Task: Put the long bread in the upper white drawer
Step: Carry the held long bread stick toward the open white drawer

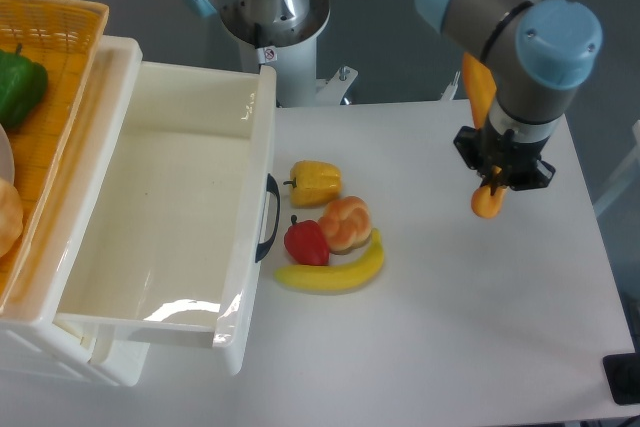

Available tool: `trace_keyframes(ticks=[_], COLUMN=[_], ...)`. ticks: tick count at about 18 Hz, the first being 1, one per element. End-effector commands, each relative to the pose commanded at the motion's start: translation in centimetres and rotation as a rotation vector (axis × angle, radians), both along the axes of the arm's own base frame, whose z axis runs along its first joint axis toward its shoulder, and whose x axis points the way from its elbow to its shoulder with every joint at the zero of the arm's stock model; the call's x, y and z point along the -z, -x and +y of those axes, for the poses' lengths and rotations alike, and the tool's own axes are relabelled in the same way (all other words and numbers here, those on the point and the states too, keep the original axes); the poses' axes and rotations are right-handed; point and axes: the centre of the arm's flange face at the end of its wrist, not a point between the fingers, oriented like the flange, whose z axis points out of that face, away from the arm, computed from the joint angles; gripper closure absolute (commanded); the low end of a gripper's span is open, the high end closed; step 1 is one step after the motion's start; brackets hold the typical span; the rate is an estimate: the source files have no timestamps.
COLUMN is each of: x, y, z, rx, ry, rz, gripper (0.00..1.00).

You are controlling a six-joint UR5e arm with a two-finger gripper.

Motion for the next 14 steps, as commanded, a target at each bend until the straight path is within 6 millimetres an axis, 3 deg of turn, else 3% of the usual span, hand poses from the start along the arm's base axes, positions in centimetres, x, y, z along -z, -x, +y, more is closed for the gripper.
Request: trace_keyframes(ticks=[2,6,10,14], x=[-1.5,-4.5,-7.4,-9.8], y=[-2.1,-5.6,-9.9,-13.4], z=[1.5,2.4,4.5,7.7], rx=[-0.028,-0.065,-0.090,-0.127], ry=[-0.035,-0.082,-0.119,-0.164], rz=[0.010,-0.011,0.013,0.034], gripper=[0.97,0.97,0.97,0.96])
